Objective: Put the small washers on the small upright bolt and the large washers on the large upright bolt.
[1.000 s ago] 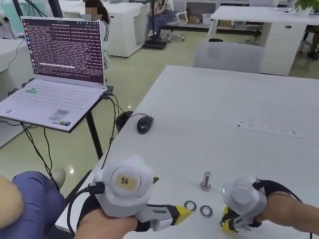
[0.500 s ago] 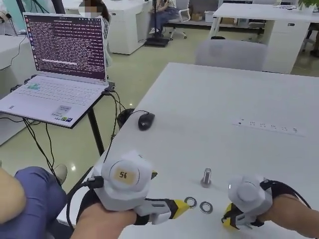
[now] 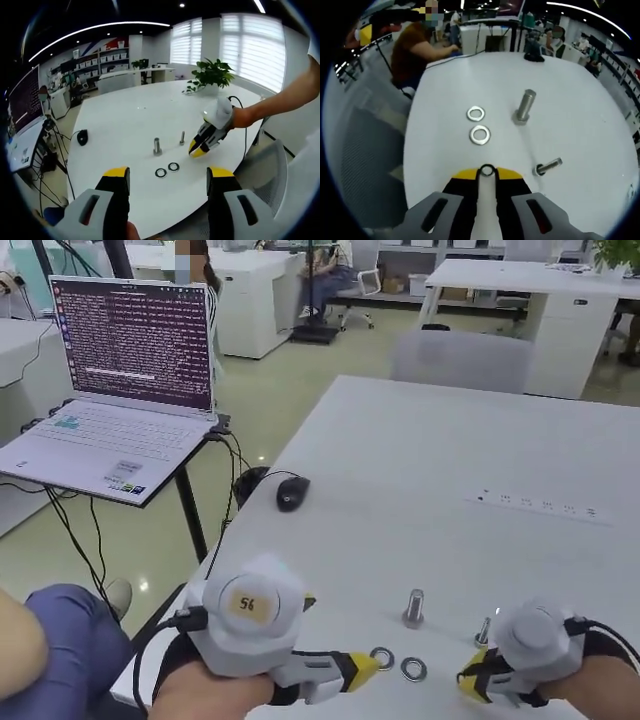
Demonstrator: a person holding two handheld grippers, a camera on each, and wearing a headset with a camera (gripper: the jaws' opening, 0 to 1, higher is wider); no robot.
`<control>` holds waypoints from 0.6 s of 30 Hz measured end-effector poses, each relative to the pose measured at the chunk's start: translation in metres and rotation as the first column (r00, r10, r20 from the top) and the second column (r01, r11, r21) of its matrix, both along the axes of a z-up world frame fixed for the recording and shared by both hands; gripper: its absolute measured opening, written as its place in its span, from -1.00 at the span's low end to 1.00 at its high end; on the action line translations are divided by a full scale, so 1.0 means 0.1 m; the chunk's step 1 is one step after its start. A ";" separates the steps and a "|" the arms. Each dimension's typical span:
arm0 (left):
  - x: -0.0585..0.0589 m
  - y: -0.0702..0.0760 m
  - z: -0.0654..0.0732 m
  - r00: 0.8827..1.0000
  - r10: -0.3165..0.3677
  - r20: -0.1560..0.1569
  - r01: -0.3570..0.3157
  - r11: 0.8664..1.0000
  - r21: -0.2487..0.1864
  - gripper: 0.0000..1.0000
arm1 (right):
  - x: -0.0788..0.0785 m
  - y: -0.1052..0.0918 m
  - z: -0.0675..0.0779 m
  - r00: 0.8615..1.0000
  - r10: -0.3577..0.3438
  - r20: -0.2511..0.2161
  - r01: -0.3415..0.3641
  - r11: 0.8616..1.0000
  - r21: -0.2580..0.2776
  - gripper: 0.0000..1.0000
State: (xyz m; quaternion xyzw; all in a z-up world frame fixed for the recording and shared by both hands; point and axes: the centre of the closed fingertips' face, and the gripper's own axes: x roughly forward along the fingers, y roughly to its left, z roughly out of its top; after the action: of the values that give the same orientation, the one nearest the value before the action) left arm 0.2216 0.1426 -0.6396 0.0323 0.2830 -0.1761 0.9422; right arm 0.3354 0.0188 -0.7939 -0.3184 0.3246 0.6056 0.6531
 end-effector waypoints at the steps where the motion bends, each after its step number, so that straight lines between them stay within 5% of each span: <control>1: 0.01 0.00 0.01 1.000 -0.001 0.003 0.001 1.000 0.001 0.23 | 0.04 -0.01 0.04 1.000 -0.020 0.004 0.020 1.000 0.010 -0.74; 13: 0.04 -0.01 0.05 1.000 -0.011 0.012 0.011 1.000 0.005 0.23 | 0.57 -0.14 0.40 0.988 -0.123 0.090 0.120 0.992 0.040 -0.74; 18: 0.03 -0.01 0.05 1.000 -0.006 0.012 0.006 1.000 0.006 0.23 | 0.67 -0.13 0.46 0.985 -0.125 0.118 0.122 0.992 0.031 -0.74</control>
State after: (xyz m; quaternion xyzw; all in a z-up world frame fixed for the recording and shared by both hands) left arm 0.2244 0.1420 -0.6342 0.0368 0.2778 -0.1778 0.9433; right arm 0.4023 0.0063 -0.7480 -0.3257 0.2968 0.5476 0.7113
